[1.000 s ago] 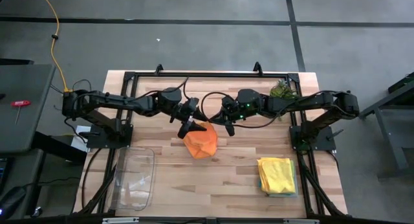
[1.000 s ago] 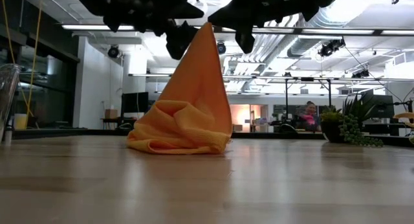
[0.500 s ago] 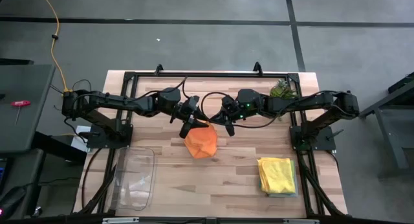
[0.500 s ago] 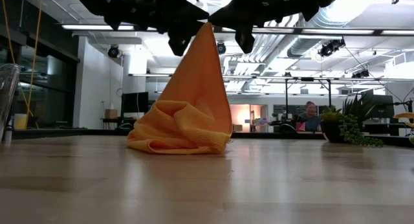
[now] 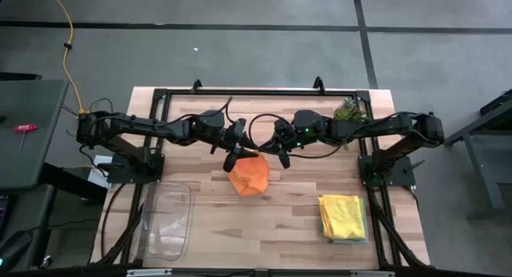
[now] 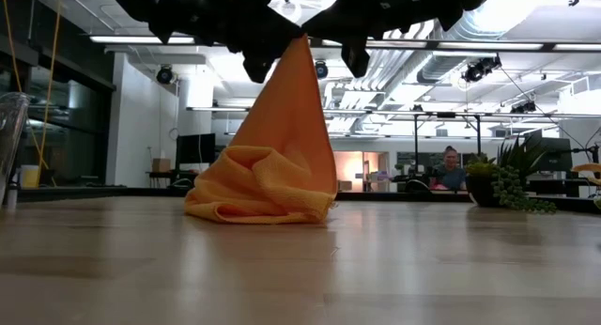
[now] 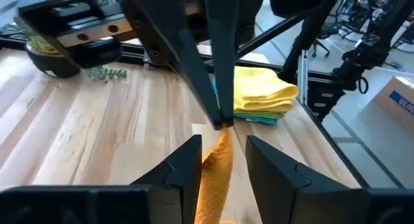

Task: Fold microfiber towels
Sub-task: Fold the orange microfiber cloth

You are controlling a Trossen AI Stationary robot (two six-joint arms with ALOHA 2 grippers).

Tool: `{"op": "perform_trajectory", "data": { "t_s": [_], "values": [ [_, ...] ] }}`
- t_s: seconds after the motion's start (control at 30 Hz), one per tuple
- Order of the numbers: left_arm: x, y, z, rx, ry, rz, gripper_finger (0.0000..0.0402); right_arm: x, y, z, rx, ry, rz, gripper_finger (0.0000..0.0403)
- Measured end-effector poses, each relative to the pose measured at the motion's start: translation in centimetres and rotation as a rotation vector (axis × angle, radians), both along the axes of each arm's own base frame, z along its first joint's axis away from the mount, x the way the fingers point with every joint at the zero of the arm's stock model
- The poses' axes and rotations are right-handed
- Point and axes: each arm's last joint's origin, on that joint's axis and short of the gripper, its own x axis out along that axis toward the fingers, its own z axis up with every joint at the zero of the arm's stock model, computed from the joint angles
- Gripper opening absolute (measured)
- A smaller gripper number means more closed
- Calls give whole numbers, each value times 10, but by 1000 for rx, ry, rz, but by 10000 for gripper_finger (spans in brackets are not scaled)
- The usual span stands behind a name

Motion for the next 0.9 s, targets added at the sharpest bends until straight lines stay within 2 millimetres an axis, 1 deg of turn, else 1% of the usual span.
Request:
{"op": "perform_trajectory", "data": {
  "t_s": [0.27,0.43,0.57,0.73,0.8,0.9],
  "values": [
    [14,-3,-20,-37,30,-13,108,1,0,2,3,-20,-5,0],
    [16,-2,-20,-48,14,-16,108,1,0,2,14,-15,-8,0],
    [11,3,-13,-47,-7,-15,108,0,0,1,14,-11,-9,0],
    [-5,15,-1,-65,4,-16,108,0,0,1,14,-10,-9,0],
    [-10,17,1,-66,28,-7,108,0,0,1,14,-10,-9,0],
    [-11,16,2,-53,27,-18,108,0,0,1,12,-11,-8,0]
  ]
}}
